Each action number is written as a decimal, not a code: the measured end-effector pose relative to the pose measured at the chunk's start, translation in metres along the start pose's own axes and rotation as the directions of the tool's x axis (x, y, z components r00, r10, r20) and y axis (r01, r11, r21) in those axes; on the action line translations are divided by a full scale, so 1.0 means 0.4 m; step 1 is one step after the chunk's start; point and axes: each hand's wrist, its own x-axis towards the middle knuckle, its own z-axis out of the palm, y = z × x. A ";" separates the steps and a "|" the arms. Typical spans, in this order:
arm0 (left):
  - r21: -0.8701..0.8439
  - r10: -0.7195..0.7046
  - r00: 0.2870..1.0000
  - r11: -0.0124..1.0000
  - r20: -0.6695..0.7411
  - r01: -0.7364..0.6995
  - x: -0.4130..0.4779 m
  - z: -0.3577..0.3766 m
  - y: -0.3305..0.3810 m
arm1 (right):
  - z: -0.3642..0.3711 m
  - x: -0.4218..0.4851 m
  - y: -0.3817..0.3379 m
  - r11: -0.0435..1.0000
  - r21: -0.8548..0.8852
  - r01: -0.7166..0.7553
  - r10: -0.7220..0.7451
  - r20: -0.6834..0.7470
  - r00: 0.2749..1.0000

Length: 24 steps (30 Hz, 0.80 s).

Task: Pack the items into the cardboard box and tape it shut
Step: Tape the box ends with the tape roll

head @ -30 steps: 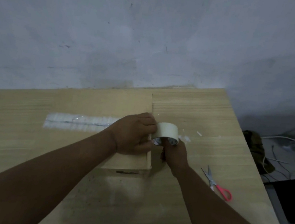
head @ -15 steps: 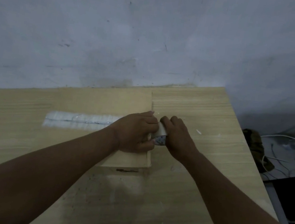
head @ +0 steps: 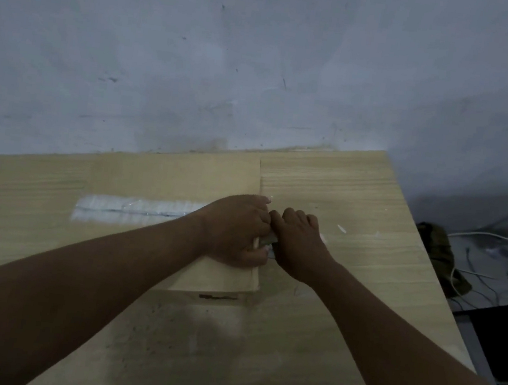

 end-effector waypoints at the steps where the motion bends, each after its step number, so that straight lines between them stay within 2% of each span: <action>1: 0.005 0.015 1.000 1.000 0.017 -0.015 0.003 -0.002 -0.004 | -0.002 -0.001 0.007 0.998 0.055 -0.009 0.009 0.007 1.000; 4: 0.045 0.059 0.997 0.997 0.051 -0.061 0.019 -0.012 -0.009 | -0.012 -0.012 0.038 0.983 0.169 -0.068 0.069 0.002 0.998; 8: 0.095 0.082 0.990 0.991 0.110 -0.093 0.036 -0.023 -0.005 | -0.012 -0.029 0.047 0.966 0.249 -0.063 0.057 0.029 0.998; 15: 0.122 0.192 0.981 0.974 0.011 -0.192 0.022 -0.018 -0.002 | -0.019 -0.038 0.050 0.984 0.170 -0.050 0.047 0.022 0.999; 18: 0.109 0.189 0.982 0.977 -0.027 -0.185 0.019 -0.012 0.001 | -0.017 -0.040 0.045 0.983 0.173 -0.062 0.061 0.013 0.998; 24: 0.129 0.126 0.986 0.982 0.112 -0.140 0.042 -0.038 0.010 | -0.021 -0.033 0.046 0.979 0.195 -0.052 0.055 -0.008 0.998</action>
